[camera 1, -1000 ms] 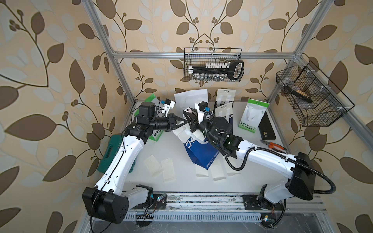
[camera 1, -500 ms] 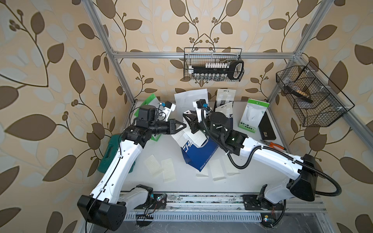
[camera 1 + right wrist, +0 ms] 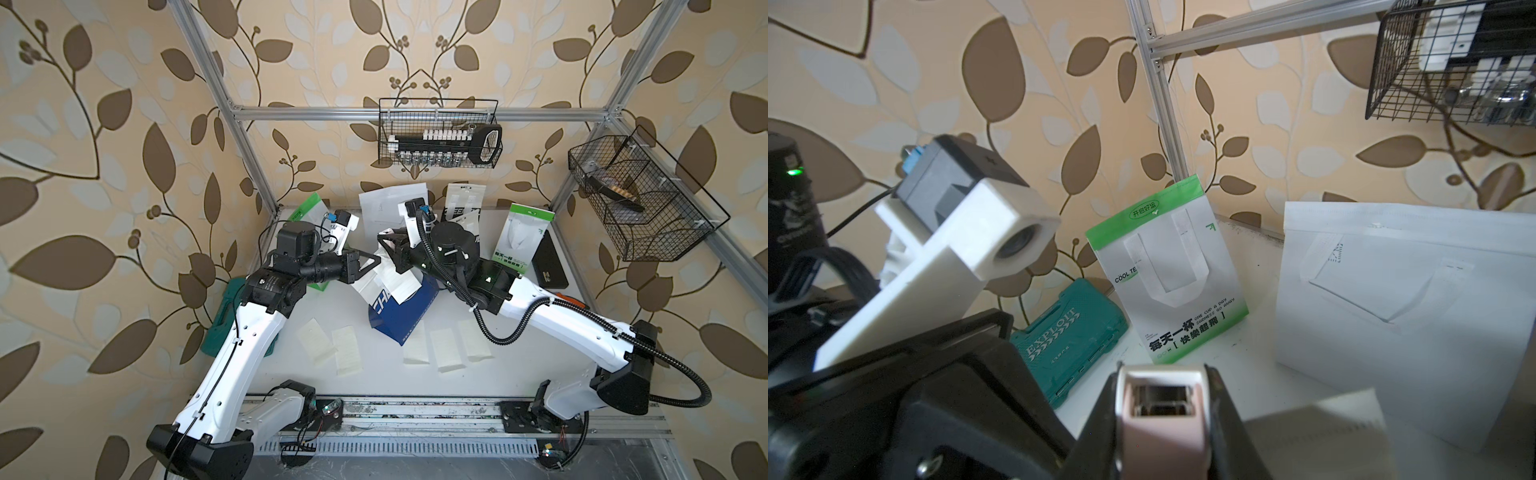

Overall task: Staple the receipts to the bags
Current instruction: Place the stapler in the takeout bag.

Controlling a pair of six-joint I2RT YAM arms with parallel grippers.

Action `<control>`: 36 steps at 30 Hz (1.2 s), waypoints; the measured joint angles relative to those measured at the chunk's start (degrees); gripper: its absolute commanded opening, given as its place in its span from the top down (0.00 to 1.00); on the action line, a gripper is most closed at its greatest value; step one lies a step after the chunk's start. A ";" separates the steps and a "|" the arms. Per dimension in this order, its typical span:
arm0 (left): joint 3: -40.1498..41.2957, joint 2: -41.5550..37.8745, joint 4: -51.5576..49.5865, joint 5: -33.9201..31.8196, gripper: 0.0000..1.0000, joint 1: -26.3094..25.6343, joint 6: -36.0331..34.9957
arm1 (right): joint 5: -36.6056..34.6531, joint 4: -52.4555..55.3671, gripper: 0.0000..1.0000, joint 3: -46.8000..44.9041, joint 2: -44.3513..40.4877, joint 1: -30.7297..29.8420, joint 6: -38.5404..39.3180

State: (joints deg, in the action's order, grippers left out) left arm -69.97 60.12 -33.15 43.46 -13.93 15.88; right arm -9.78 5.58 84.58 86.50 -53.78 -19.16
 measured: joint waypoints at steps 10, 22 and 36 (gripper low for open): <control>-0.76 0.44 -0.98 -3.76 1.00 -2.16 -2.69 | -2.64 7.63 1.00 6.38 2.56 -1.57 0.79; -1.66 2.14 -3.21 -4.76 1.00 -3.54 0.81 | -11.04 -9.60 1.00 -6.34 -1.55 -5.86 9.03; -3.10 1.44 -2.93 -3.43 1.00 -3.74 2.49 | -9.27 -13.05 1.00 -8.61 -4.46 -5.77 10.43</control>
State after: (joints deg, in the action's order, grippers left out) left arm -73.08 61.56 -36.07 40.03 -17.67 18.37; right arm -19.05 -7.46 75.96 82.04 -59.55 -8.73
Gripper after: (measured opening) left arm 0.053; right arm 0.255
